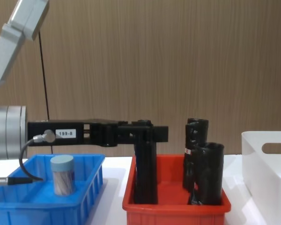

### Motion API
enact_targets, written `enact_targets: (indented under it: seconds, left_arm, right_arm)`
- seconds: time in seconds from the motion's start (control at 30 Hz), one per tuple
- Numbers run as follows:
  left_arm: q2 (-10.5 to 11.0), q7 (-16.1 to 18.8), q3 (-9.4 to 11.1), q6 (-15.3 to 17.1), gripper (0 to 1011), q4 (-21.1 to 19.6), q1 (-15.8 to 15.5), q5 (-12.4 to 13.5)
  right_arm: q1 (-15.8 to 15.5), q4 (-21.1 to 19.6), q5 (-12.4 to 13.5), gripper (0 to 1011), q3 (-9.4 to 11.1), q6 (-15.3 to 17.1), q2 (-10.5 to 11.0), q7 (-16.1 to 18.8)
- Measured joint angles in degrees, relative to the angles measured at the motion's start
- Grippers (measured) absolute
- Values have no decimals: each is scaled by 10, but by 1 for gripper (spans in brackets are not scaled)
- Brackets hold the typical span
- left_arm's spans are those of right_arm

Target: Pick the cotton swabs from the blue box and place them into the white box.

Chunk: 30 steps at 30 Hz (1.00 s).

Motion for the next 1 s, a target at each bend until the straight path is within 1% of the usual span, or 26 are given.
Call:
enact_targets:
  seconds: [0.17,0.3,0.37,0.4,0.47,0.5,0.7,0.83,0.87,1.0]
  left_arm:
    - [-1,16,2,-4,1004,-4,3,5]
    - [-4,50,5,-12,1004,-12,10,17]
    - [-4,57,6,-14,1004,-13,11,19]
    - [-5,68,7,-17,1004,-15,13,24]
    - [-6,86,9,-21,1004,-19,17,30]
    - [-6,91,10,-23,1004,-20,18,32]
    - [-10,138,15,-34,1004,-31,26,49]
    - [-12,167,18,-41,1004,-37,32,59]
    - [-12,173,18,-42,1004,-39,33,61]
    - [-15,208,22,-51,1004,-46,40,73]
  right_arm:
    - [-13,-16,-2,1002,-1,-5,-5,-8]
    - [-34,-42,-5,1002,-3,-14,-14,-20]
    - [-39,-47,-5,1002,-4,-15,-16,-22]
    - [-52,-63,-8,1002,-5,-20,-21,-30]
    - [-64,-78,-9,1002,-6,-25,-26,-37]
    - [-64,-78,-9,1002,-6,-25,-26,-37]
    - [-102,-124,-14,1002,-10,-41,-41,-59]
    - [-123,-149,-17,1002,-12,-49,-50,-71]
    - [-123,-149,-17,1002,-12,-49,-50,-71]
    - [-148,-180,-21,1002,-14,-59,-60,-86]
